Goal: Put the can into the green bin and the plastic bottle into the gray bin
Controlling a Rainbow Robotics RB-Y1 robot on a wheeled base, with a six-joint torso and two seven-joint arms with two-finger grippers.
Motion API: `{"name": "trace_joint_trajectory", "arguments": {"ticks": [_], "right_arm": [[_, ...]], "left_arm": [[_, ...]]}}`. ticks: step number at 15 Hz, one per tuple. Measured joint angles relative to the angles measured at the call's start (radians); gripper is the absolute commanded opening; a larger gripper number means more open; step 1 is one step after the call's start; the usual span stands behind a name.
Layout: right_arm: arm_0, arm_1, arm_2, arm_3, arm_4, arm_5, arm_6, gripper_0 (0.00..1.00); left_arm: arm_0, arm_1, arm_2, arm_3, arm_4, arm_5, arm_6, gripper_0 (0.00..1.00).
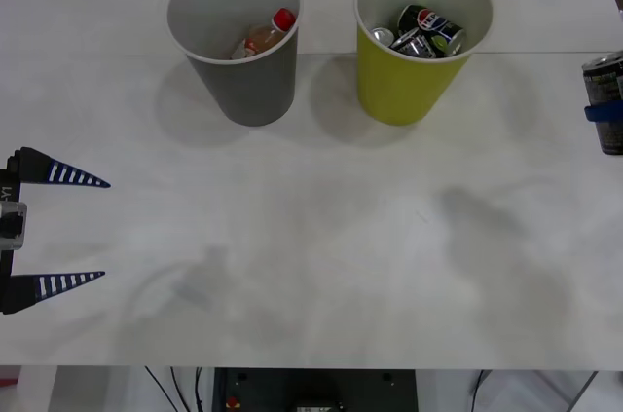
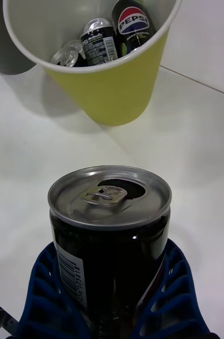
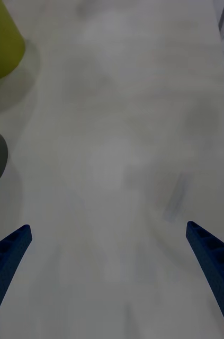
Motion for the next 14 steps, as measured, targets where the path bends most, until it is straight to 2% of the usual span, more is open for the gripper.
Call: {"name": "trace_joint_trajectory", "arguments": {"ticks": [2,6,10,14], "right_arm": [[-0.159,-0.006,0.09,0.075,0.015,-0.064,0.0,0.0],[-0.498,0.028,0.345,0.217,0.138,-0.131,0.001,0.0],[-0.741,0.157,0.506,0.387,0.303,-0.18,0.002,0.0],[-0.93,0.285,0.607,0.611,0.405,-0.183,0.065,0.0]], "left_arm": [[0.0,0.0,0.0,0.0,0.0,0.0,0.0,1.0],[0.0,0.0,0.0,0.0,0.0,0.0,0.0,1.0],[0.0,0.0,0.0,0.0,0.0,0.0,0.0,1.0],[0.0,0.0,0.0,0.0,0.0,0.0,0.0,1.0]]}}
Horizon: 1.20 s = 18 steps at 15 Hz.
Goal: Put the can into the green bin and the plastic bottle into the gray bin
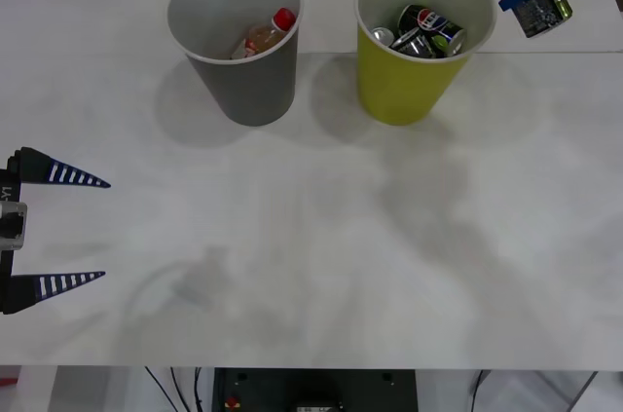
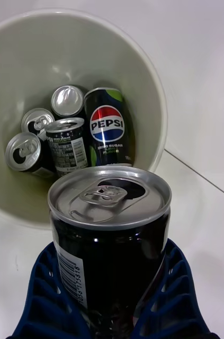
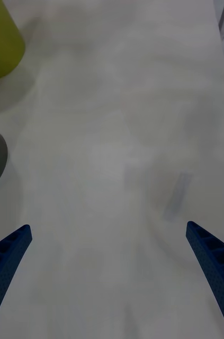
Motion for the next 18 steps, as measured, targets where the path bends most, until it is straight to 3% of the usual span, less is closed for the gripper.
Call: {"name": "trace_joint_trajectory", "arguments": {"ticks": [6,11,12,14,18], "right_arm": [[-0.145,0.184,0.03,0.234,0.137,0.048,0.087,0.0],[-0.182,0.261,0.049,0.288,0.186,0.081,0.106,0.0],[-0.182,0.262,0.057,0.288,0.183,0.081,0.107,0.09],[-0.182,0.264,0.06,0.288,0.177,0.081,0.117,1.0],[-0.182,0.26,0.06,0.287,0.156,0.065,0.142,1.0]], "left_arm": [[0.0,0.0,0.0,0.0,0.0,0.0,0.0,1.0],[0.0,0.0,0.0,0.0,0.0,0.0,0.0,1.0],[0.0,0.0,0.0,0.0,0.0,0.0,0.0,1.0],[0.0,0.0,0.0,0.0,0.0,0.0,0.0,1.0],[0.0,0.0,0.0,0.0,0.0,0.0,0.0,1.0]]}}
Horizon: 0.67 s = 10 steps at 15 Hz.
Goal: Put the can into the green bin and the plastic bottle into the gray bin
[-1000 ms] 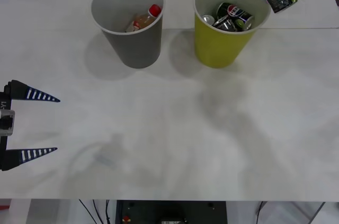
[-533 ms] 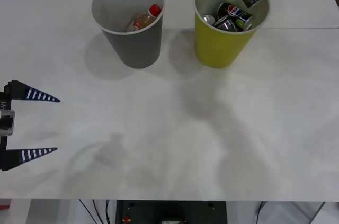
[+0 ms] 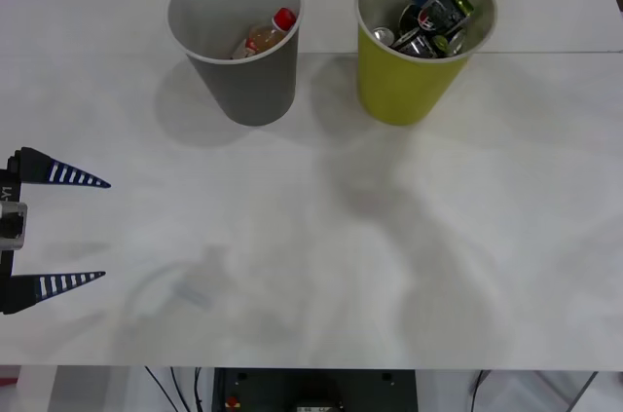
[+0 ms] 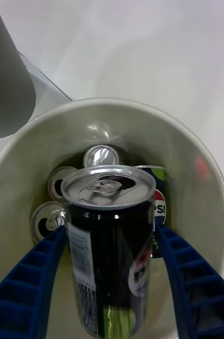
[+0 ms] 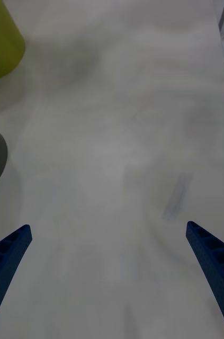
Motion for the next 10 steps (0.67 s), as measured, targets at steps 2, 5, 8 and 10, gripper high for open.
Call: {"name": "trace_joint_trajectory", "arguments": {"ticks": [2,5,8,10], "right_arm": [[0.001,-0.029,-0.001,-0.017,-0.046,-0.025,0.011,1.0],[0.021,-0.107,-0.044,-0.096,-0.155,-0.067,0.037,1.0],[0.111,-0.19,-0.142,-0.252,-0.252,-0.068,0.051,1.0],[0.204,-0.25,-0.205,-0.365,-0.326,-0.068,0.061,1.0]], "left_arm": [[0.0,0.0,0.0,0.0,0.0,0.0,0.0,1.0],[0.0,0.0,0.0,0.0,0.0,0.0,0.0,1.0],[0.0,0.0,0.0,0.0,0.0,0.0,0.0,1.0],[0.0,0.0,0.0,0.0,0.0,0.0,0.0,1.0]]}}
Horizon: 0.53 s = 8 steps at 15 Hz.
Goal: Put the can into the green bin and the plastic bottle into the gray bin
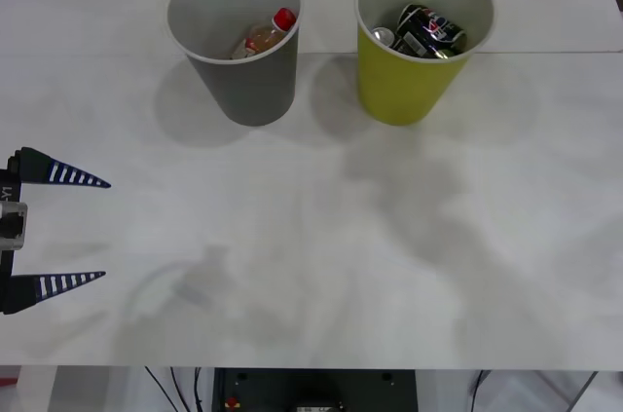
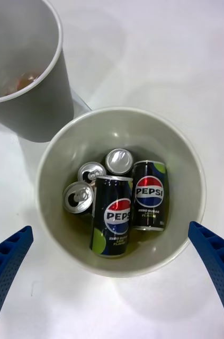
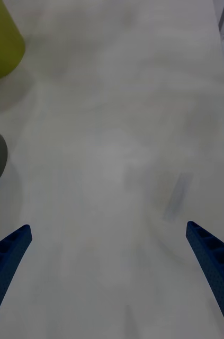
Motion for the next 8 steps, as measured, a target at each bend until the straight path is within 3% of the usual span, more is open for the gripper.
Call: {"name": "trace_joint_trajectory", "arguments": {"ticks": [5,8], "right_arm": [[0.301,-0.113,-0.201,-0.298,-0.154,0.0,0.06,1.0],[0.5,-0.14,-0.333,-0.436,-0.21,0.0,0.18,1.0]], "left_arm": [[0.0,0.0,0.0,0.0,0.0,0.0,0.0,1.0],[0.0,0.0,0.0,0.0,0.0,0.0,0.0,1.0]]}}
